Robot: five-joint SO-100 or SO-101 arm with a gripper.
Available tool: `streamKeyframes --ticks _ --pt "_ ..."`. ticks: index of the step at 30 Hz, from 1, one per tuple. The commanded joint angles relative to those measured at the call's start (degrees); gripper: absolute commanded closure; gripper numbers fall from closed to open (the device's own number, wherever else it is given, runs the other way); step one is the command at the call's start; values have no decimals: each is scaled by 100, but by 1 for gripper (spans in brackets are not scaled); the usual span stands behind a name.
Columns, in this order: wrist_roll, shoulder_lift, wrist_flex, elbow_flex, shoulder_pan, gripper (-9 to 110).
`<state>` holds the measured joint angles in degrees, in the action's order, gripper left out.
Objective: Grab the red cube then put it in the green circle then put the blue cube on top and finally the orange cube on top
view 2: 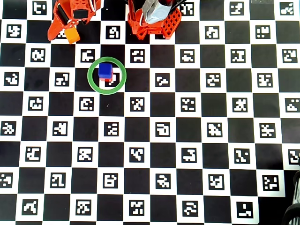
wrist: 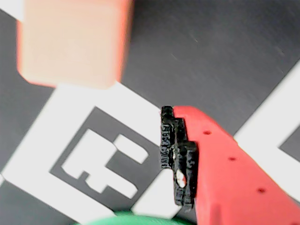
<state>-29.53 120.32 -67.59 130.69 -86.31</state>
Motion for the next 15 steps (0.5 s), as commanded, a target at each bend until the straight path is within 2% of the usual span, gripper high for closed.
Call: streamKeyframes --ticks 1,9,15 --pt "-62 26 149 -44 -88 52" --pt "-246 88 158 18 -88 52" --pt "-1028 229 -281 -448 123 52"
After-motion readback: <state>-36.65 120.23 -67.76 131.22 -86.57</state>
